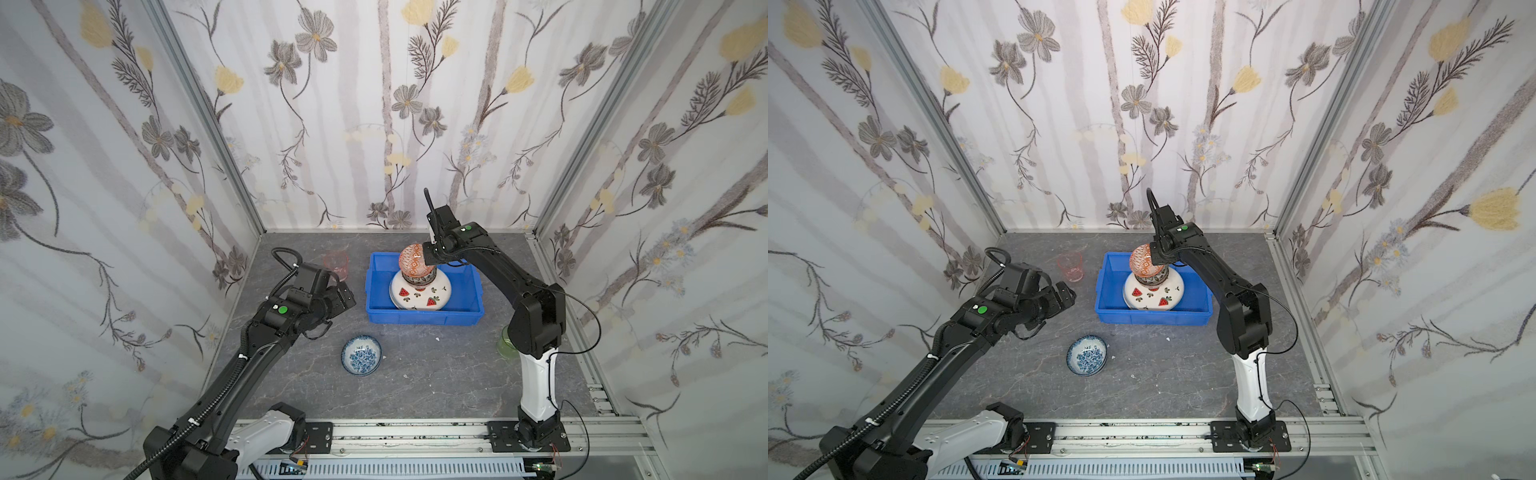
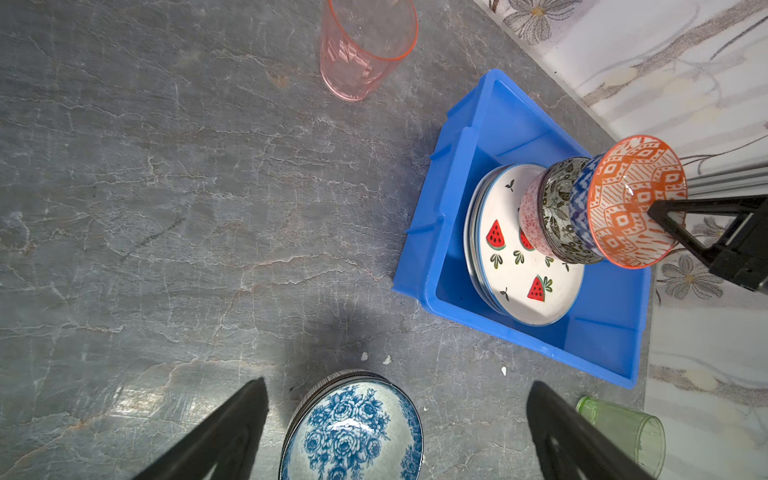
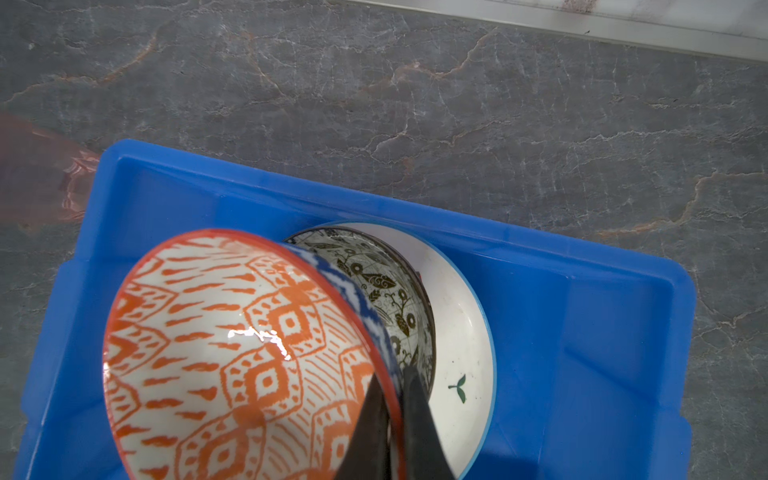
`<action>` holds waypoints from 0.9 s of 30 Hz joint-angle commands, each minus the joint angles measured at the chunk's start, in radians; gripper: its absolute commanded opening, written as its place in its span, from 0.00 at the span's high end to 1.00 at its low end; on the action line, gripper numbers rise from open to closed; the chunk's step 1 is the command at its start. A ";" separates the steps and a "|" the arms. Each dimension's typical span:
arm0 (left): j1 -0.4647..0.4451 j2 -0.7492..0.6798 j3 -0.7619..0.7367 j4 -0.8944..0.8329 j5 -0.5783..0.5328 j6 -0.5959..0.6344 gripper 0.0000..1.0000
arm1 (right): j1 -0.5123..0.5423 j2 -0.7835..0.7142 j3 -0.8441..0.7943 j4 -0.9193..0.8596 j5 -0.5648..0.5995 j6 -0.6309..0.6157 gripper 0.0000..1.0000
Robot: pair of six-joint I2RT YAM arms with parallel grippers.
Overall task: Place the mixed dishes into the plastic bin
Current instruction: 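Lower the orange bowl onto the leaf-patterned bowls in the bin with the right gripper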
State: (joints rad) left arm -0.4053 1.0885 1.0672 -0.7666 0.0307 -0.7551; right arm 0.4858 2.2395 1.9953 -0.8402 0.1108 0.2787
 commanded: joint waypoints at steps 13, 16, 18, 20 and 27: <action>0.028 0.027 -0.016 0.052 0.051 0.036 0.00 | -0.014 0.056 0.011 0.049 -0.006 -0.010 1.00; 0.028 0.024 -0.021 0.054 0.056 0.034 0.00 | -0.014 0.060 0.007 0.052 -0.009 -0.011 1.00; 0.029 0.022 -0.023 0.056 0.057 0.034 0.00 | -0.015 0.061 0.000 0.056 -0.011 -0.010 1.00; 0.031 0.021 -0.024 0.056 0.060 0.035 0.00 | -0.015 0.059 -0.011 0.060 -0.014 -0.009 1.00; 0.030 0.021 -0.024 0.057 0.067 0.033 0.00 | -0.014 0.041 -0.057 0.085 -0.001 -0.007 0.95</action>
State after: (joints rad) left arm -0.3756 1.1114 1.0443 -0.7292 0.1005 -0.7322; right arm 0.4709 2.2883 1.9533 -0.7830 0.0925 0.2768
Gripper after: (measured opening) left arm 0.997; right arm 0.067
